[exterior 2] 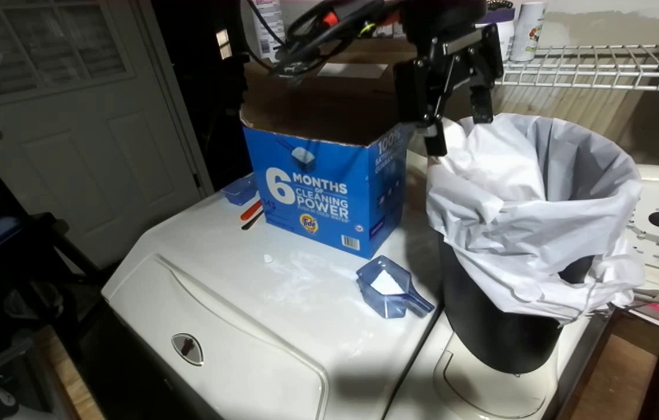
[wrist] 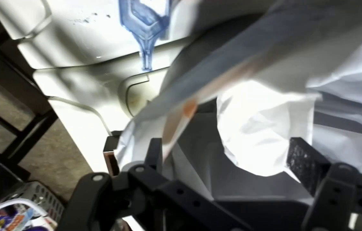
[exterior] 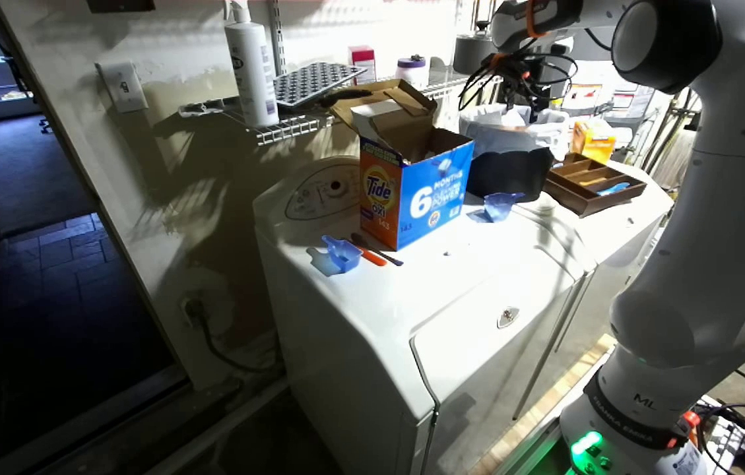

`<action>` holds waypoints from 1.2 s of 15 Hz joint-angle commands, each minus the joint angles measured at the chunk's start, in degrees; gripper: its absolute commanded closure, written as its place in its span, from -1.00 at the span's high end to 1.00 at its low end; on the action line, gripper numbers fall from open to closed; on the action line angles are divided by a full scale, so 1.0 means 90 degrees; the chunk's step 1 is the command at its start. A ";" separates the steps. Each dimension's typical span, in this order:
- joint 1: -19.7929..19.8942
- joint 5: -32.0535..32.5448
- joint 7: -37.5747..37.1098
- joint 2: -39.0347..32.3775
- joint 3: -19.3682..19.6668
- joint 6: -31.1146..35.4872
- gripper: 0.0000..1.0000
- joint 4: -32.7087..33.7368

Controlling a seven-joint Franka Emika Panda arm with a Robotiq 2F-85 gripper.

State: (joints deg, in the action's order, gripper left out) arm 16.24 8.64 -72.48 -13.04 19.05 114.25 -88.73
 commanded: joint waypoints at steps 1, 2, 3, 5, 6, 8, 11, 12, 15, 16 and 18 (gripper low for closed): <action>0.0122 -0.1149 0.0431 0.0348 -0.0181 0.0005 1.00 -0.0016; 0.0119 -0.1497 0.0462 0.0379 -0.0203 -0.0182 1.00 -0.0053; 0.0126 -0.1818 0.0547 0.0378 -0.0217 -0.0367 1.00 -0.0070; 0.0164 -0.2446 0.0668 0.0334 -0.0232 -0.0706 1.00 -0.0077; 0.0184 -0.2719 0.0712 0.0308 -0.0231 -0.0908 1.00 -0.0096; 0.0241 -0.3131 0.0779 0.0210 -0.0197 -0.1491 1.00 -0.0072; 0.0221 -0.2352 0.0247 0.0049 0.0022 -0.2062 1.00 0.0010; 0.0190 -0.1914 0.0023 0.0032 0.0110 -0.2052 1.00 0.0056; 0.0171 -0.0907 -0.0129 0.0008 0.0279 -0.1542 1.00 0.0078; 0.0164 -0.0612 -0.0169 0.0019 0.0316 -0.1370 1.00 0.0108; 0.0156 -0.0126 -0.0246 0.0044 0.0360 -0.0879 1.00 0.0125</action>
State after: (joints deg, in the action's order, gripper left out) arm 17.99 1.53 -72.53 -12.46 21.72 102.04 -89.01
